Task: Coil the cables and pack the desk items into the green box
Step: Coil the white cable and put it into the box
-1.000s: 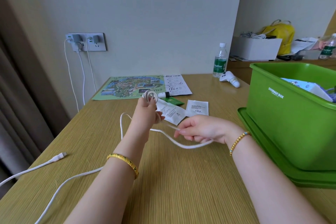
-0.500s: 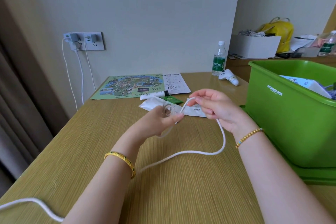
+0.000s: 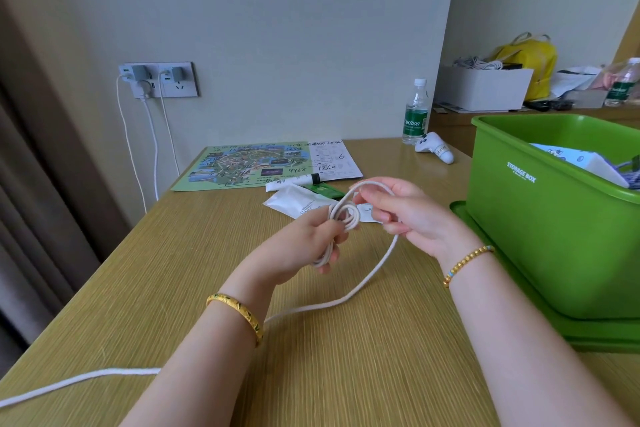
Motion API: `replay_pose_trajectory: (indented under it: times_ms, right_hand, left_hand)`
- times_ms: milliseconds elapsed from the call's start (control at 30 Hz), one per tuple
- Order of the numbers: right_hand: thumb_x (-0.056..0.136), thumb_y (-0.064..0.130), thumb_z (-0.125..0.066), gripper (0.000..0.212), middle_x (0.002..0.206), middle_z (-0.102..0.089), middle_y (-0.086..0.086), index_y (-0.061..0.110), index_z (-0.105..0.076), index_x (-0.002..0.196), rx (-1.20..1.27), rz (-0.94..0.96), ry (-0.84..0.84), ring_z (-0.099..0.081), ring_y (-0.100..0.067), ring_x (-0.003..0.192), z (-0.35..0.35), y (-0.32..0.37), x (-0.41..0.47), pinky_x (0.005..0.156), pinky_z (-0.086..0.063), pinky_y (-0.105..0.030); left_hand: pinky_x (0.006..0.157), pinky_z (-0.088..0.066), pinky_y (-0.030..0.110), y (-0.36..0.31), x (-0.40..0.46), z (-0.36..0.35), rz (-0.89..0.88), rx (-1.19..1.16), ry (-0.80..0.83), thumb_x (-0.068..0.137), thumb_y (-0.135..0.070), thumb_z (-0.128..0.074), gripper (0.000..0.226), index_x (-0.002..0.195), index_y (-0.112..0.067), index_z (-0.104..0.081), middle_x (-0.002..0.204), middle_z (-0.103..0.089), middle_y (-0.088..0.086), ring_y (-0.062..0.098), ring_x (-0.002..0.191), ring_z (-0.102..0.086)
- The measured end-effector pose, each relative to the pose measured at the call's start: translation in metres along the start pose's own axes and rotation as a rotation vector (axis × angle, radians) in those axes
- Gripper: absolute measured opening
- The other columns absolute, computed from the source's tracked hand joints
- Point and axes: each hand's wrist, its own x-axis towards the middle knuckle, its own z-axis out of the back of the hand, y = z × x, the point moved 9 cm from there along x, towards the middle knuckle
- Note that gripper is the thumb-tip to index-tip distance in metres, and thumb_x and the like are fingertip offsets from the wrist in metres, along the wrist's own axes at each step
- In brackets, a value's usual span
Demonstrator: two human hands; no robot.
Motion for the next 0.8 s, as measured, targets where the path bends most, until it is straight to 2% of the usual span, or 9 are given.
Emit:
replay_pose_trajectory:
  times_ms: [100, 200, 333, 433, 533, 633, 700, 800]
  right_hand:
    - [0.087, 0.01, -0.06, 0.01, 0.066, -0.057, 0.009, 0.012, -0.063, 0.096, -0.046, -0.004, 0.066, -0.034, -0.004, 0.048, -0.01, -0.001, -0.001, 0.034, -0.02, -0.012]
    - [0.085, 0.009, -0.062, 0.013, 0.06, -0.058, 0.014, 0.014, -0.061, 0.098, -0.061, -0.003, 0.114, -0.034, -0.003, 0.048, -0.014, -0.001, -0.002, 0.034, -0.02, -0.012]
    - [0.073, 0.019, -0.068, 0.029, 0.063, -0.059, 0.011, 0.013, -0.059, 0.1, -0.032, -0.045, 0.193, -0.034, -0.003, 0.049, -0.02, -0.005, -0.003, 0.035, -0.019, -0.012]
    - [0.073, 0.016, -0.066, 0.024, 0.069, -0.054, 0.004, 0.013, -0.059, 0.096, -0.003, -0.067, 0.208, -0.033, -0.002, 0.048, -0.02, -0.007, -0.004, 0.035, -0.019, -0.012]
    - [0.084, 0.005, -0.06, 0.011, 0.066, -0.047, 0.002, 0.012, -0.056, 0.092, -0.008, -0.08, 0.16, -0.031, 0.0, 0.043, -0.018, -0.01, -0.002, 0.034, -0.019, -0.011]
    - [0.087, 0.005, -0.059, 0.008, 0.06, -0.049, 0.006, 0.012, -0.056, 0.089, -0.099, -0.074, 0.104, -0.032, 0.0, 0.042, -0.018, -0.011, -0.001, 0.034, -0.02, -0.011]
    - [0.088, 0.007, -0.059, 0.007, 0.057, -0.047, 0.008, 0.013, -0.057, 0.084, -0.115, -0.05, 0.039, -0.032, 0.0, 0.042, -0.012, -0.008, 0.001, 0.034, -0.02, -0.011]
    - [0.09, 0.013, -0.058, 0.011, 0.055, -0.039, 0.006, 0.011, -0.06, 0.079, -0.029, -0.018, -0.136, -0.028, -0.001, 0.039, 0.014, -0.001, 0.002, 0.032, -0.019, -0.012]
  left_hand:
    - [0.04, -0.034, 0.019, -0.002, -0.002, -0.001, -0.01, -0.055, 0.025, 0.098, -0.01, -0.034, 0.02, 0.098, -0.008, -0.054, 0.072, -0.042, 0.001, 0.008, 0.049, -0.042]
    - [0.041, -0.031, 0.019, -0.002, -0.002, -0.002, 0.007, -0.052, 0.038, 0.098, -0.009, -0.034, 0.014, 0.093, -0.012, -0.047, 0.072, -0.043, 0.0, 0.009, 0.051, -0.04]
    - [0.041, -0.032, 0.02, 0.002, -0.003, -0.001, 0.033, -0.043, 0.028, 0.098, -0.013, -0.038, 0.006, 0.103, -0.011, -0.039, 0.071, -0.047, -0.001, 0.01, 0.052, -0.041]
    - [0.043, -0.034, 0.021, 0.003, -0.003, -0.001, 0.022, -0.049, 0.032, 0.098, -0.017, -0.041, 0.009, 0.104, -0.012, -0.041, 0.07, -0.05, 0.0, 0.011, 0.053, -0.043]
    - [0.046, -0.038, 0.023, 0.003, 0.0, 0.003, 0.008, 0.017, 0.001, 0.098, -0.022, -0.042, 0.012, 0.092, -0.014, -0.049, 0.07, -0.055, -0.001, 0.011, 0.054, -0.046]
    - [0.044, -0.036, 0.019, 0.006, 0.003, 0.004, 0.02, 0.09, -0.029, 0.099, -0.026, -0.039, 0.025, 0.078, -0.017, -0.05, 0.067, -0.053, -0.003, 0.008, 0.05, -0.043]
    - [0.042, -0.032, 0.017, 0.008, 0.005, 0.011, 0.033, 0.1, -0.088, 0.099, -0.028, -0.037, 0.028, 0.076, -0.017, -0.048, 0.063, -0.049, -0.004, 0.008, 0.048, -0.039]
    - [0.046, -0.035, 0.019, 0.008, 0.006, 0.034, 0.035, 0.069, -0.267, 0.099, -0.029, -0.038, 0.028, 0.08, -0.012, -0.05, 0.061, -0.044, -0.002, 0.011, 0.049, -0.038]
